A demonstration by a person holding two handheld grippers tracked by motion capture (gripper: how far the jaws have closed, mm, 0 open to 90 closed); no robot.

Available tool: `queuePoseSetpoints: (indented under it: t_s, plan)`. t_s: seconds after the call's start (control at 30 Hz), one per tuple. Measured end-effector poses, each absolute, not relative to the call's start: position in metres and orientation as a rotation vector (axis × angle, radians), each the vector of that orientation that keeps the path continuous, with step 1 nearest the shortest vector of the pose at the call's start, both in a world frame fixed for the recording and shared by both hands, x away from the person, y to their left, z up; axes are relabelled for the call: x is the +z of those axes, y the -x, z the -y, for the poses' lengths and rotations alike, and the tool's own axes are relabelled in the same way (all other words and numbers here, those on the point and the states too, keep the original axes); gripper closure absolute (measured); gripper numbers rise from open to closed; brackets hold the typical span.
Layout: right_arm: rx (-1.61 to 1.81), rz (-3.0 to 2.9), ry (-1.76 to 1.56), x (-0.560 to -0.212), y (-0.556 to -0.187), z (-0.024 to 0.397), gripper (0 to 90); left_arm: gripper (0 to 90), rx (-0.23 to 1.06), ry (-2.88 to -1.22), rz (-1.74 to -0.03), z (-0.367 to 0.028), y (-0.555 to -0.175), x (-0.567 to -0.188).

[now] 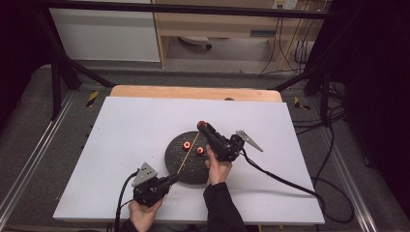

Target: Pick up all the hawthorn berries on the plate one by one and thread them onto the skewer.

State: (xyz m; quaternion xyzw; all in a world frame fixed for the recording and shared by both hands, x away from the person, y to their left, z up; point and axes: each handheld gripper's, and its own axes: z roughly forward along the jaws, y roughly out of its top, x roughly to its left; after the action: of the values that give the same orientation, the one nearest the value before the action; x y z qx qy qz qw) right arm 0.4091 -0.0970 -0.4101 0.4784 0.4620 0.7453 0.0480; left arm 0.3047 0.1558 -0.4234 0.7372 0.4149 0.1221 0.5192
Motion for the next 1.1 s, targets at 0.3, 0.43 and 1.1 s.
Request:
queuePoseSetpoints:
  t_s: [0.3, 0.43, 1.1]
  plan:
    - [2.282, -1.441, -1.468, -0.413, -0.405, 0.095, 61.1, 88.1, 0.295, -1.761, -0.984, -0.152, -0.316, -0.419]
    - [2.275, -1.459, -1.462, -0.416, -0.404, 0.093, 61.1, 88.1, 0.299, -1.76, -0.975, -0.151, -0.323, -0.417]
    - [2.246, -1.581, -1.454, -0.423, -0.387, 0.087, 61.0, 88.1, 0.337, -1.803, -0.92, -0.14, -0.346, -0.403]
